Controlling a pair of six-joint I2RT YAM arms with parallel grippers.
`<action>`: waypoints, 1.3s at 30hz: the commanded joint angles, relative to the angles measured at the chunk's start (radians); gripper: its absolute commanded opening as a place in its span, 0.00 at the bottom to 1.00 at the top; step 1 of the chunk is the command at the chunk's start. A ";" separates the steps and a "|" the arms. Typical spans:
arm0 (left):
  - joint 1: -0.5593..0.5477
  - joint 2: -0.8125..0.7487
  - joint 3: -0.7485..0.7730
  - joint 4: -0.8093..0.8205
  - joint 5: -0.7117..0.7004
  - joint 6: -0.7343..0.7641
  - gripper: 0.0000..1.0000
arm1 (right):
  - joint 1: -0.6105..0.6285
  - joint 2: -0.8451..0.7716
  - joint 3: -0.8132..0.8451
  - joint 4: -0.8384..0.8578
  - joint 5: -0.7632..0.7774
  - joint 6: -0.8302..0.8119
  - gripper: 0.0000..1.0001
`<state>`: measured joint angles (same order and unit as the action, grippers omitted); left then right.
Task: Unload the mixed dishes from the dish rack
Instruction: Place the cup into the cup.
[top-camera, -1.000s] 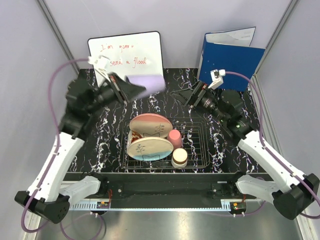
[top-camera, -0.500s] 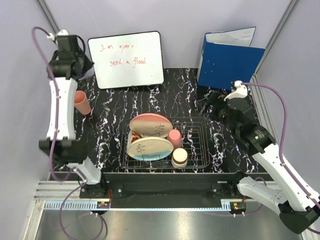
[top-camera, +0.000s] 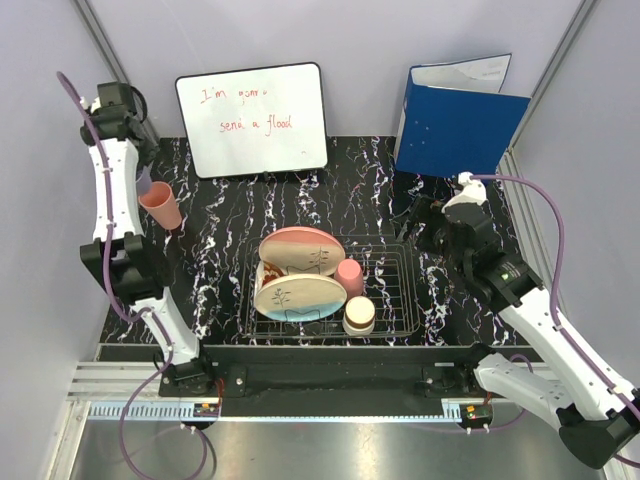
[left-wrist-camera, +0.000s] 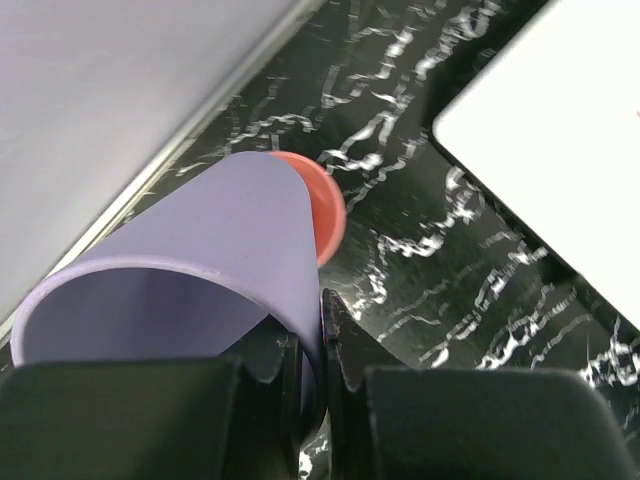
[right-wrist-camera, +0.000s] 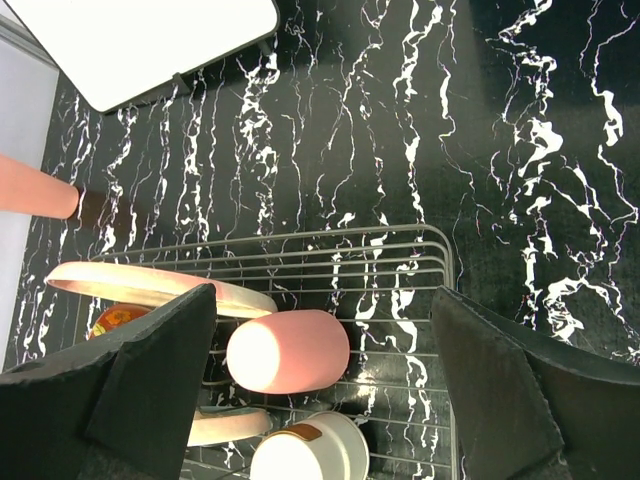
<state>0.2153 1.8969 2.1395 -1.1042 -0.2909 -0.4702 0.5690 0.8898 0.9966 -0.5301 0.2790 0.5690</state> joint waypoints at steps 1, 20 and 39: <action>0.038 -0.012 0.034 0.018 0.062 -0.021 0.00 | 0.000 0.017 -0.006 0.013 -0.003 -0.008 0.96; 0.050 0.117 0.053 0.024 0.151 -0.022 0.00 | 0.000 0.063 -0.035 0.042 -0.023 -0.004 0.96; -0.354 -0.251 0.185 -0.002 0.001 0.000 0.94 | 0.000 0.185 -0.030 0.094 -0.205 -0.061 0.94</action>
<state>0.0612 1.7725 2.2982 -1.1236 -0.2367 -0.5339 0.5686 0.9932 0.9596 -0.4973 0.2150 0.5556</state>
